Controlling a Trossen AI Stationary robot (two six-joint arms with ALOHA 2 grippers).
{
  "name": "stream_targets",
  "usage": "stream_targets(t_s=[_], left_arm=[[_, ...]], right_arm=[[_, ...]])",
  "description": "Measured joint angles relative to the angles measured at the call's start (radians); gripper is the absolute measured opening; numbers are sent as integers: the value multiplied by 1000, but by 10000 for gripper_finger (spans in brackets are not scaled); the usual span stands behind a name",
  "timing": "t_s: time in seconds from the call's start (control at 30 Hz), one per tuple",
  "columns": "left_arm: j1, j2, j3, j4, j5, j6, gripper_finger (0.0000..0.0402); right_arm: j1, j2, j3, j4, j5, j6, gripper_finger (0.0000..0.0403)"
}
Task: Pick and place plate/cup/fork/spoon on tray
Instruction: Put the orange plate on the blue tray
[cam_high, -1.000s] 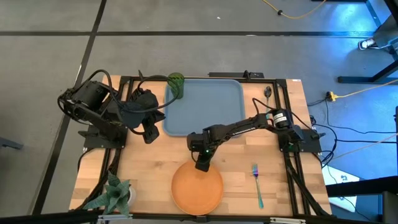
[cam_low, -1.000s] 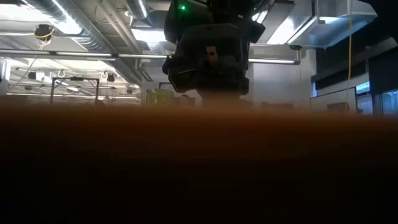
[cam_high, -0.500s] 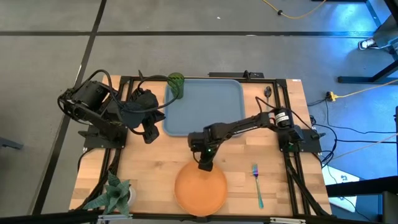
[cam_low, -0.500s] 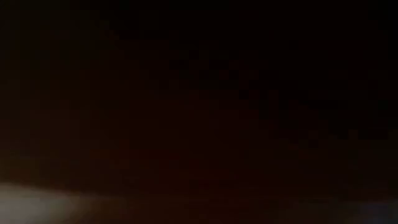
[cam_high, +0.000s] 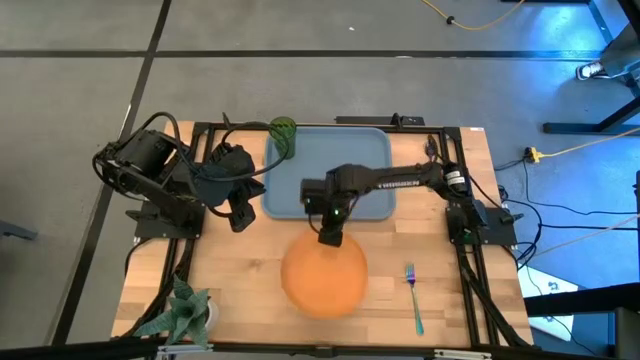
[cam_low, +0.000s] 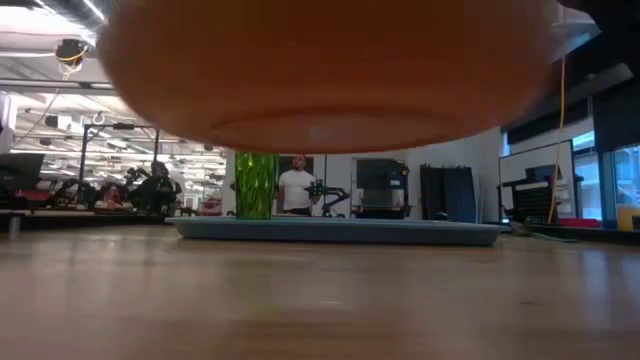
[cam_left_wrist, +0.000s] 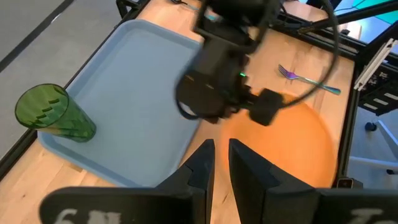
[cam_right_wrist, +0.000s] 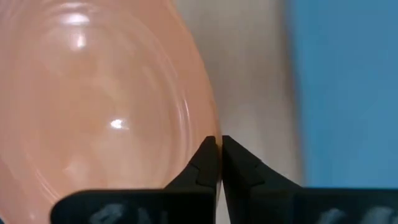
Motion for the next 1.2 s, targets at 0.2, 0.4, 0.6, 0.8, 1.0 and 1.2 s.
stream_targets(t_s=[0.2, 0.4, 0.6, 0.8, 1.0, 1.2], left_arm=[[0, 0, 0, 0, 1, 0, 41], [0, 0, 0, 0, 1, 31, 41], [0, 0, 0, 0, 0, 105, 41], [0, 0, 0, 0, -1, 114, 41], [0, 0, 0, 0, -29, 115, 41], [0, 0, 0, 0, -95, 112, 41]], right_arm=[[-105, 0, 77, -41, 16, 7, 7], [-225, 0, 81, -54, 63, 57, 7], [-346, 0, 81, -56, 91, 114, 7], [-466, 0, 64, -52, 113, 126, 7], [-550, 0, -9, -39, 109, 56, 7], [-600, 0, -93, 60, 107, 23, 7]])
